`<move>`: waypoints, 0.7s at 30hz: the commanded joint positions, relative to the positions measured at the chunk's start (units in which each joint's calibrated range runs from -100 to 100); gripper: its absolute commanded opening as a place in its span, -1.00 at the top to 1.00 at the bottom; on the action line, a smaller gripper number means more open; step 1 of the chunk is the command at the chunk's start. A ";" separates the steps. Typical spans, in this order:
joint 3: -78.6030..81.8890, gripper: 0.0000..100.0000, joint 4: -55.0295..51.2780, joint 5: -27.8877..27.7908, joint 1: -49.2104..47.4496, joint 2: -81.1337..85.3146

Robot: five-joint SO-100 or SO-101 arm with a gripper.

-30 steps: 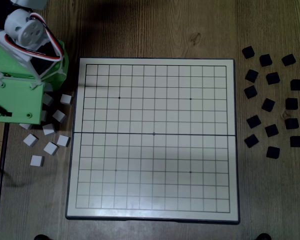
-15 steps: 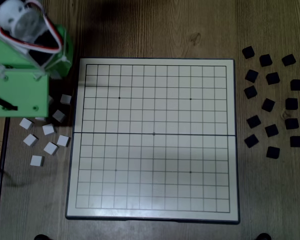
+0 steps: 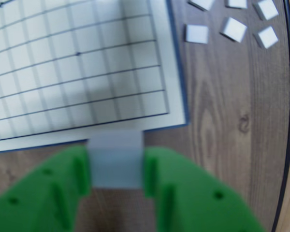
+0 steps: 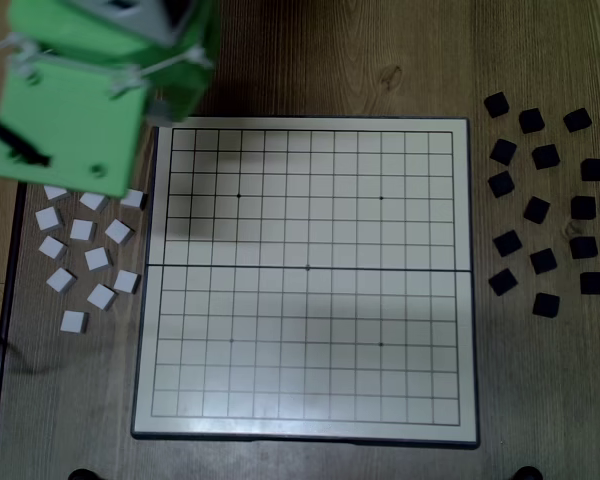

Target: Grasp a White stone and put it on the board on position (0,0).

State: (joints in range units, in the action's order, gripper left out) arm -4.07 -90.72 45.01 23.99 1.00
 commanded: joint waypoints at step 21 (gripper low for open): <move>-24.72 0.88 -2.83 8.45 -24.31 -16.99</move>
State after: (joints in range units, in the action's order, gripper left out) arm -23.29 -93.81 53.46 0.27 -15.89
